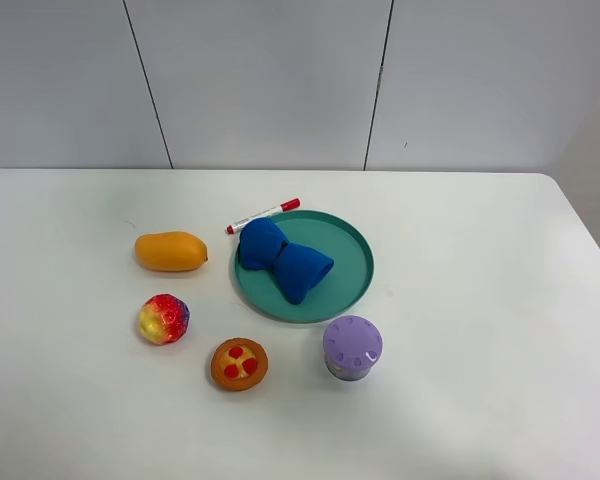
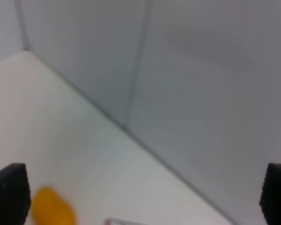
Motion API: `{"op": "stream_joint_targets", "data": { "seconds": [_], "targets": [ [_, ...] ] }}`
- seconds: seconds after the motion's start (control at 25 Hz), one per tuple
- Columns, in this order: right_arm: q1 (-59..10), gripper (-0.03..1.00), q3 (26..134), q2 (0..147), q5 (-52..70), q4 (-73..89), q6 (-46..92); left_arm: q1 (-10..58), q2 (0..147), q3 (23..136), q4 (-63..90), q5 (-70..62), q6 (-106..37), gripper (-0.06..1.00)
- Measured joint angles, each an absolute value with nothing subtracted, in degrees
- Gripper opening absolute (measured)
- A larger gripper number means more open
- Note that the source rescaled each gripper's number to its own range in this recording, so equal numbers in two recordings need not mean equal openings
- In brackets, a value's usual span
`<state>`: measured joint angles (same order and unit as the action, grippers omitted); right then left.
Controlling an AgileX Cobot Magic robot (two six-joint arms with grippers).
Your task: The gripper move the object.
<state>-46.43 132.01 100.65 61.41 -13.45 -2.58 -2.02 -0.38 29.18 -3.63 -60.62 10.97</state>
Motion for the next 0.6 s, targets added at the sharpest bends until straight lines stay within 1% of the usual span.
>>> {"op": "stream_joint_targets", "data": {
  "seconds": [0.2, 0.32, 0.6],
  "targets": [
    [-46.43, 1.0, 132.1, 89.35, 68.54, -24.72, -4.32, -2.02, -0.38, 29.18, -3.63, -60.62, 10.97, 1.0],
    [-46.43, 1.0, 132.09, 84.15, 69.65, -30.34, -4.67, -2.02, -0.38, 29.18, -3.63, -60.62, 10.97, 1.0],
    [-46.29, 1.0, 131.55, 72.85, 69.83, -32.47, -3.63, -2.02, -0.38, 29.18, -3.63, -60.62, 10.97, 1.0]
  ]
}}
